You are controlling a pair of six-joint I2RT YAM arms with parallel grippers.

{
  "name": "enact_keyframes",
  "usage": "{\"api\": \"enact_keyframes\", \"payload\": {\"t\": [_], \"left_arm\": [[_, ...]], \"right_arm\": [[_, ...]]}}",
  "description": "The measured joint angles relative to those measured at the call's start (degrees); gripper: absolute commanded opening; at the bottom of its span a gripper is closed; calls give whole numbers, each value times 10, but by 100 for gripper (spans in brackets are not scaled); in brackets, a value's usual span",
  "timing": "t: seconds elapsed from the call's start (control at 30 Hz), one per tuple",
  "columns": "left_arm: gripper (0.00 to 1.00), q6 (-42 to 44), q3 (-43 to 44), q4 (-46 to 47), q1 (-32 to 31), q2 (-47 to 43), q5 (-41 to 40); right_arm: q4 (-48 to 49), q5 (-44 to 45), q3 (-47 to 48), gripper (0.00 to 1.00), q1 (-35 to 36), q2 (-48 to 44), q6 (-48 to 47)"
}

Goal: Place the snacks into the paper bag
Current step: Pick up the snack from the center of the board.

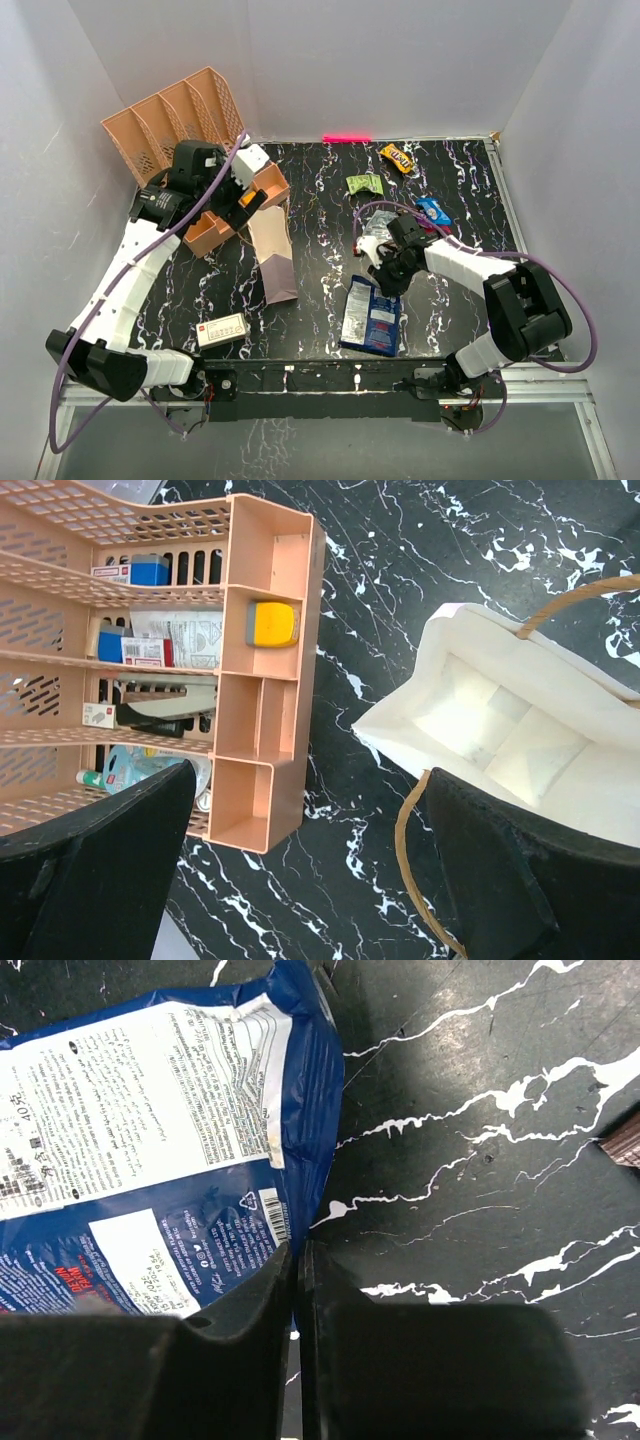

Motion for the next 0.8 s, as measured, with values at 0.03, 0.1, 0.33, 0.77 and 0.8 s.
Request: {"api": "enact_keyframes", "payload": {"t": [0.03, 0.1, 0.33, 0.77, 0.8], "left_arm": [[98, -3, -2, 0, 2, -2, -3], [98, -13, -5, 2, 6, -6, -8], [98, -54, 1, 16, 17, -10, -7], [98, -102, 76, 64, 22, -5, -6], [98, -108, 76, 68, 25, -5, -6]], "right_arm": [[-2, 1, 2, 8, 0, 0, 3], [-6, 4, 6, 8, 0, -3, 5], [-35, 1, 59, 8, 0, -45, 16], [-92, -33, 283, 8, 0, -60, 94], [-94, -33, 292, 8, 1, -60, 99]]}}
